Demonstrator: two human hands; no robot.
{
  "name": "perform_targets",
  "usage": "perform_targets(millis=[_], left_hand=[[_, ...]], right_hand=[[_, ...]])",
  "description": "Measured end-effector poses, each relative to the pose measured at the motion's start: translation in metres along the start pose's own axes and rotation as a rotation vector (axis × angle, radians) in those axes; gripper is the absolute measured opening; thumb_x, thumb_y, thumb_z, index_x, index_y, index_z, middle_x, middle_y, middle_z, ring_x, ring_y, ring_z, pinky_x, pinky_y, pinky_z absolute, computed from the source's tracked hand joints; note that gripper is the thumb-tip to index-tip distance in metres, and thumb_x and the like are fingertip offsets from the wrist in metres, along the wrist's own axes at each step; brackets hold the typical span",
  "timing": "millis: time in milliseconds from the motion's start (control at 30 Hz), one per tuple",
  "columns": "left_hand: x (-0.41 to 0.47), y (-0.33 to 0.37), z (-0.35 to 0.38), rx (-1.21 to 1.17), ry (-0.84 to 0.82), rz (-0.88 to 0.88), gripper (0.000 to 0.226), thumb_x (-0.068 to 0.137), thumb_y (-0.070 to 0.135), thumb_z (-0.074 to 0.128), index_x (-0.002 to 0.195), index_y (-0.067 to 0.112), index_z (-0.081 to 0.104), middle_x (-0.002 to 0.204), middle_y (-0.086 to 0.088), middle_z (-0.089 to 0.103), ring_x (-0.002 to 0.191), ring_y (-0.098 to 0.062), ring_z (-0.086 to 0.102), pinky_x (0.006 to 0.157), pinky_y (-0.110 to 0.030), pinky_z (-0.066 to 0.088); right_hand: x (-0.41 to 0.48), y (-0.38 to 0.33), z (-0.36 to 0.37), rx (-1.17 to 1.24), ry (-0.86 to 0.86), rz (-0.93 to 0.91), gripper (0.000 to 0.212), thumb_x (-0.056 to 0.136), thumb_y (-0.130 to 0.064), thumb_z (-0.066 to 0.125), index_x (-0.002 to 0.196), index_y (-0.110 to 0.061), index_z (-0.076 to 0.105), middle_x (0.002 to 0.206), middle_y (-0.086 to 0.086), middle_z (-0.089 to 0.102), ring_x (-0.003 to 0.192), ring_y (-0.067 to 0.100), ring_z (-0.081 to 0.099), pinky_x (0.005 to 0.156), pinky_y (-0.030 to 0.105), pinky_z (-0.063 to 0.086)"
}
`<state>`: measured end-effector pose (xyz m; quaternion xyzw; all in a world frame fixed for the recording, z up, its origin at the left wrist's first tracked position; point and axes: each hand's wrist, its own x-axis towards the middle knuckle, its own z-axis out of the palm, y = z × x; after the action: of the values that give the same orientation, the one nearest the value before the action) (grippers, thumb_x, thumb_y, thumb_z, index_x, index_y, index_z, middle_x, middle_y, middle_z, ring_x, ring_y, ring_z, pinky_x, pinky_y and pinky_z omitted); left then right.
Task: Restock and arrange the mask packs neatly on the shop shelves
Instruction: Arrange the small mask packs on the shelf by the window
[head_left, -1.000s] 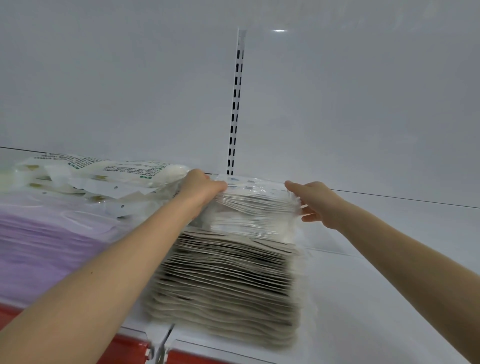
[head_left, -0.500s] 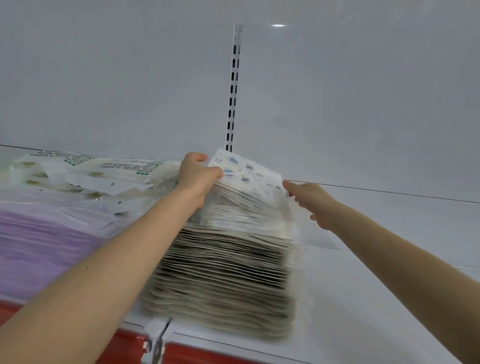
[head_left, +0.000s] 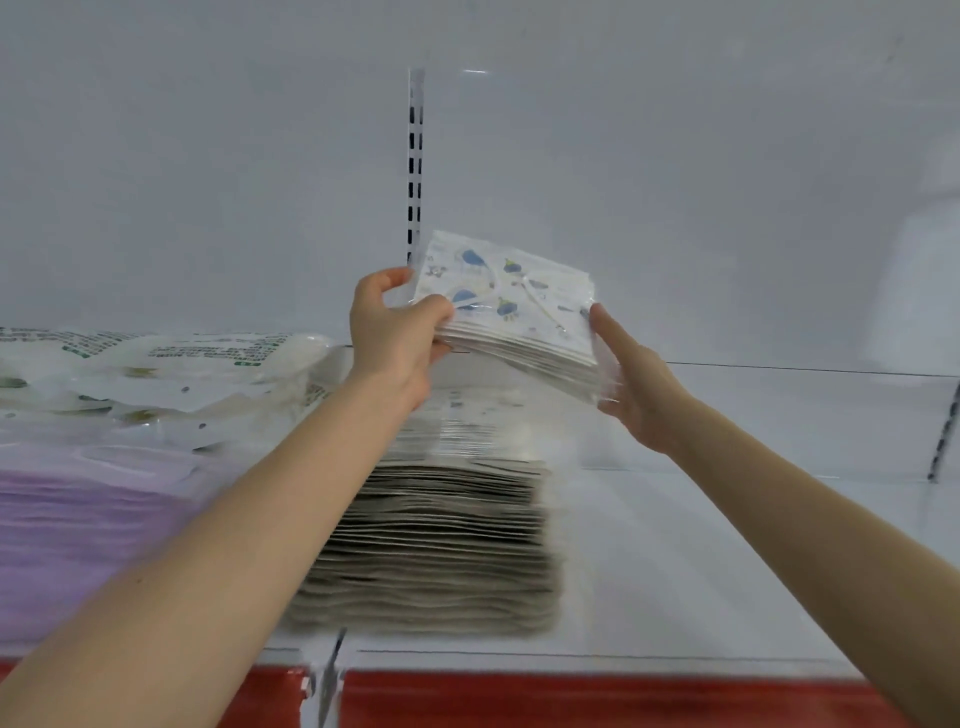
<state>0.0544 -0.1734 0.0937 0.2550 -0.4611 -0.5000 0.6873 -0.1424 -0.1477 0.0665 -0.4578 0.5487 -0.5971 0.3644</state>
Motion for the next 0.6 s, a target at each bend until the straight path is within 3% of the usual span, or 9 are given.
perform_targets(millis=[33, 133, 233, 333, 433, 500, 600], left_hand=[[-0.005, -0.001, 0.005, -0.023, -0.019, -0.017, 0.044, 0.079, -0.011, 0.056, 0.108, 0.020, 0.045, 0.114, -0.013, 0.055, 0.093, -0.027, 0.064, 0.066, -0.033, 0.058], [-0.022, -0.004, 0.023, -0.061, -0.057, -0.039, 0.045, 0.079, -0.012, 0.056, 0.108, 0.020, 0.045, 0.117, -0.014, 0.054, 0.096, -0.027, 0.063, 0.069, -0.033, 0.058], [-0.041, -0.009, 0.042, -0.020, -0.074, -0.042, 0.046, 0.079, -0.010, 0.056, 0.111, 0.020, 0.043, 0.108, -0.008, 0.054, 0.099, -0.027, 0.061, 0.081, -0.038, 0.055], [-0.060, -0.026, 0.061, 0.041, -0.135, -0.104, 0.043, 0.079, -0.009, 0.057, 0.114, 0.013, 0.043, 0.105, -0.007, 0.056, 0.092, -0.024, 0.060, 0.082, -0.038, 0.055], [-0.082, -0.047, 0.081, 0.151, -0.272, -0.190, 0.035, 0.078, -0.010, 0.059, 0.107, 0.009, 0.054, 0.092, -0.008, 0.061, 0.076, -0.021, 0.060, 0.078, -0.035, 0.052], [-0.097, -0.062, 0.093, 0.244, -0.396, -0.243, 0.031, 0.076, -0.012, 0.060, 0.092, 0.015, 0.059, 0.080, -0.003, 0.061, 0.068, -0.017, 0.058, 0.069, -0.030, 0.047], [-0.122, -0.090, 0.111, 0.359, -0.499, -0.286, 0.035, 0.074, -0.017, 0.059, 0.089, 0.015, 0.059, 0.088, -0.004, 0.065, 0.079, -0.018, 0.062, 0.074, -0.029, 0.051]], right_hand=[[-0.004, 0.001, -0.009, 0.032, -0.056, 0.026, 0.097, 0.050, -0.080, 0.063, 0.130, -0.028, 0.049, 0.132, 0.000, 0.055, 0.119, 0.024, 0.052, 0.096, 0.039, 0.040], [-0.018, 0.003, -0.034, 0.145, -0.199, 0.009, 0.074, 0.067, -0.070, 0.052, 0.130, -0.032, 0.050, 0.123, -0.005, 0.063, 0.112, 0.017, 0.060, 0.085, 0.037, 0.047], [-0.031, 0.001, -0.066, 0.238, -0.131, -0.033, 0.049, 0.078, -0.051, 0.058, 0.116, -0.020, 0.061, 0.106, -0.004, 0.070, 0.090, 0.013, 0.066, 0.079, 0.031, 0.055], [-0.045, 0.003, -0.108, 0.155, -0.030, -0.103, 0.050, 0.072, -0.034, 0.069, 0.110, -0.002, 0.061, 0.097, 0.009, 0.063, 0.085, 0.021, 0.059, 0.078, 0.030, 0.049], [-0.062, 0.007, -0.156, 0.031, -0.053, -0.148, 0.030, 0.074, -0.021, 0.068, 0.098, -0.006, 0.060, 0.089, 0.009, 0.060, 0.074, 0.019, 0.059, 0.063, 0.022, 0.051], [-0.071, 0.014, -0.187, -0.006, -0.084, -0.158, 0.023, 0.084, -0.008, 0.060, 0.106, -0.007, 0.061, 0.095, 0.006, 0.067, 0.080, 0.018, 0.066, 0.065, 0.023, 0.056], [-0.081, 0.027, -0.225, -0.069, -0.116, -0.146, 0.025, 0.086, 0.000, 0.056, 0.109, -0.009, 0.059, 0.098, 0.001, 0.073, 0.086, 0.014, 0.070, 0.068, 0.023, 0.057]])
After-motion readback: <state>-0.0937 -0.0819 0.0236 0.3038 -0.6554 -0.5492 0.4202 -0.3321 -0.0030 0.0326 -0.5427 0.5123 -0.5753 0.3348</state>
